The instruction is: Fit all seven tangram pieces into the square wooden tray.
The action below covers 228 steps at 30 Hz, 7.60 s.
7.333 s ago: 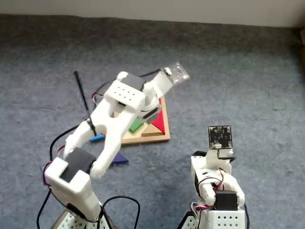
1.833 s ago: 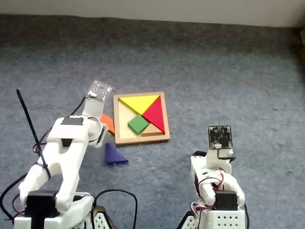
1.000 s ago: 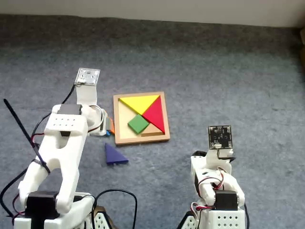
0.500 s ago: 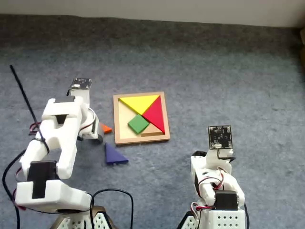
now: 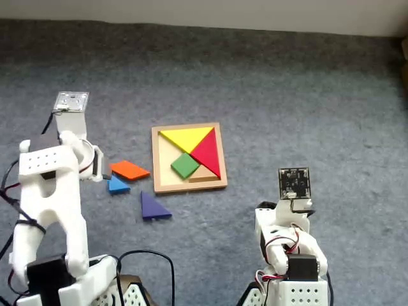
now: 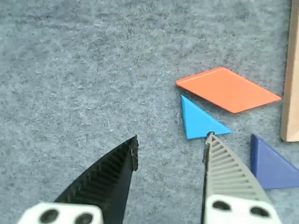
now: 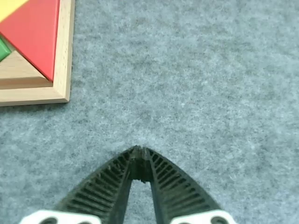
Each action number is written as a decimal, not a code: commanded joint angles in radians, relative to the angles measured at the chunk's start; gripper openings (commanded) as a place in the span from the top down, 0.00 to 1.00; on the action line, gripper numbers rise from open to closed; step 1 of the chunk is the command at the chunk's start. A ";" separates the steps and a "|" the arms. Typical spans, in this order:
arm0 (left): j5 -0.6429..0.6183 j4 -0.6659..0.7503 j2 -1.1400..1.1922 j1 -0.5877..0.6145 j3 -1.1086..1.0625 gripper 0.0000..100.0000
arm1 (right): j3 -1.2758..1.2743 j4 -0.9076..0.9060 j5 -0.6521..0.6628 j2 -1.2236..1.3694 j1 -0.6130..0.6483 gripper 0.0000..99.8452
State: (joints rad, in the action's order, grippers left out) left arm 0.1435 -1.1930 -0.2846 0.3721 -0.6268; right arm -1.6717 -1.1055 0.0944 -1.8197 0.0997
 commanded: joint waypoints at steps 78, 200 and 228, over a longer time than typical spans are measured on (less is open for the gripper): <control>0.695 -0.054 -0.051 -0.478 0.194 0.91 | -0.116 0.025 0.011 -0.005 -0.038 0.98; 0.290 -0.032 0.716 -0.486 0.746 0.81 | -0.116 0.025 0.011 -0.005 -0.038 0.98; 0.284 -0.089 0.720 -0.507 0.808 0.81 | -0.116 0.025 0.011 -0.005 -0.038 0.98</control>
State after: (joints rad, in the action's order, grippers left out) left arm 0.4273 -1.2697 0.4749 -0.1281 0.1220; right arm -1.6717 -1.1055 0.0944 -1.8197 0.0721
